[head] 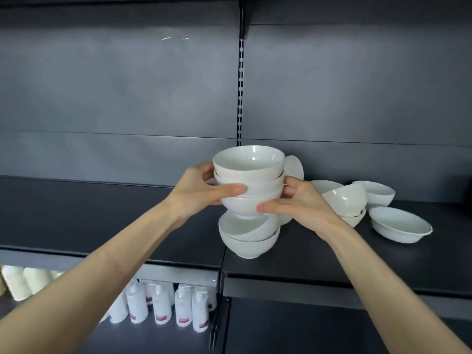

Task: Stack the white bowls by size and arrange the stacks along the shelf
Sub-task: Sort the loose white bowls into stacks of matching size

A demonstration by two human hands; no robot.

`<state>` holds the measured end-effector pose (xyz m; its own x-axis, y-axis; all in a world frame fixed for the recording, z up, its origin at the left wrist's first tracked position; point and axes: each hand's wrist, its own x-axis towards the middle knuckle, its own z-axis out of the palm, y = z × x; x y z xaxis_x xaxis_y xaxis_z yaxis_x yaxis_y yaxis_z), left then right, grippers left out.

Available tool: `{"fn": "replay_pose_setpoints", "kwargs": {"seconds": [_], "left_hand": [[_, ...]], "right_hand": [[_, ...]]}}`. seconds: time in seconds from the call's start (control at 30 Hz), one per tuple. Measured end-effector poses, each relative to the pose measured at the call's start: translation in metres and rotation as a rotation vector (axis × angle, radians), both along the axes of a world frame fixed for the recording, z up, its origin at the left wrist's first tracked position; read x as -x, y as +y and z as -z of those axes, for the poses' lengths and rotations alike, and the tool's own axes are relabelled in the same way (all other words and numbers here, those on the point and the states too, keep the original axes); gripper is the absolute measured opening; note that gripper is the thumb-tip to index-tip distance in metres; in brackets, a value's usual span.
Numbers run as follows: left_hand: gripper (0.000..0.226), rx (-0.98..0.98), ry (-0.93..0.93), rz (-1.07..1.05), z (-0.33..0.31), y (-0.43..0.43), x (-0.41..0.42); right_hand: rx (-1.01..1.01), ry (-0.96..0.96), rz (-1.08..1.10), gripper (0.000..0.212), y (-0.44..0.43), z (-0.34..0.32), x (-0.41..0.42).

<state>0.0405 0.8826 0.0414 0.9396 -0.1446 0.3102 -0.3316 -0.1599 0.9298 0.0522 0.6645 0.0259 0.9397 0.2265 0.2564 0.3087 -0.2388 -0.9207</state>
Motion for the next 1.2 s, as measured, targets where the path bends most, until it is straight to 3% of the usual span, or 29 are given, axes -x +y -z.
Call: {"fn": "replay_pose_setpoints", "kwargs": {"seconds": [0.17, 0.33, 0.47, 0.63, 0.9, 1.2], "left_hand": [[0.072, -0.012, -0.031, 0.032, 0.016, 0.003, -0.011], [0.066, 0.02, -0.034, 0.058, 0.029, 0.003, -0.017], [0.076, 0.037, -0.022, 0.085, 0.037, 0.005, -0.017], [0.063, 0.069, -0.029, 0.112, 0.043, 0.004, -0.016], [0.076, 0.038, -0.044, 0.113, 0.041, 0.007, -0.017], [0.058, 0.063, -0.017, 0.116, 0.054, 0.009, -0.013]], "right_hand": [[0.026, 0.001, 0.044, 0.054, 0.001, 0.007, 0.003], [0.027, -0.008, 0.073, 0.054, 0.003, 0.009, 0.004], [0.013, -0.029, 0.068, 0.054, 0.005, 0.013, 0.007], [-0.019, -0.047, 0.072, 0.058, 0.005, 0.02, 0.008], [-0.032, -0.053, 0.086, 0.06, 0.006, 0.029, 0.004], [-0.019, -0.071, 0.094, 0.062, 0.008, 0.04, 0.006]]}}
